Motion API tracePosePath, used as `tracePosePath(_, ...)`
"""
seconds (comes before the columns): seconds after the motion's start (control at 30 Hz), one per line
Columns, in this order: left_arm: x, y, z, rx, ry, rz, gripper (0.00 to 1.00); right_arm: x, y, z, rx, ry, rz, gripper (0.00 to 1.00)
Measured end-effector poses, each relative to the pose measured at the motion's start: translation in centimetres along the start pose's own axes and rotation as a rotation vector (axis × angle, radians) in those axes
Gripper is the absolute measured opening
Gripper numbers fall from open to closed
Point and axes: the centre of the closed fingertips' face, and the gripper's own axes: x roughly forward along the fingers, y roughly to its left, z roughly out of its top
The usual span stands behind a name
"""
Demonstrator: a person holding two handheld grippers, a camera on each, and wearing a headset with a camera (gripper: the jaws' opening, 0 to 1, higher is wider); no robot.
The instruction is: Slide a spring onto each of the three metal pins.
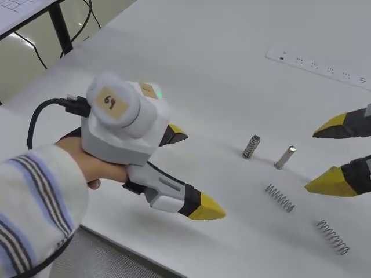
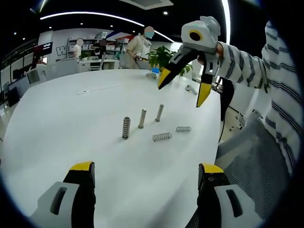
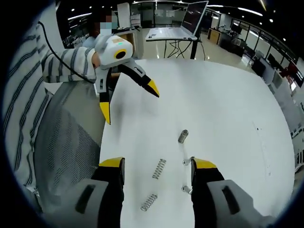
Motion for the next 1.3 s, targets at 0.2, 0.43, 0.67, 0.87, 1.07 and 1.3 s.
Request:
tracePosePath(0.2, -0.1, -0.1, 0.1, -0.005, -0.002, -0.004, 0.87, -0.8, 0.0, -1.1, 0.096, -0.08, -0.069, 0.61)
tracePosePath(0.43, -0.2, -0.4, 0.4, 0.002, 0.004, -0.012, 0.87, -1.8, 0.8, -2.9, 0.196, -0.141, -0.138, 0.67)
tracePosePath(0.67, -0.2, -1.2, 0.5, 0.01, 0.007, -0.029, 0.87, -2.6, 1.9, -4.6, 0.258, -0.163, -0.19, 0.73)
tracePosePath(0.87, -0.3, -1.8, 0.3, 0.014, 0.011, -0.046, 0.86, -2.9, 2.7, -6.1, 0.34, -0.185, -0.218, 0.8)
tracePosePath(1.07, -0.3, -2.1, 0.1, 0.016, 0.016, -0.058, 0.86, -2.5, 3.1, -6.7, 0.387, -0.227, -0.251, 0.84)
tracePosePath(1.3, -0.3, -2.3, -0.1, 0.015, 0.019, -0.072, 0.85, -2.2, 2.9, -6.6, 0.437, -0.317, -0.291, 0.94)
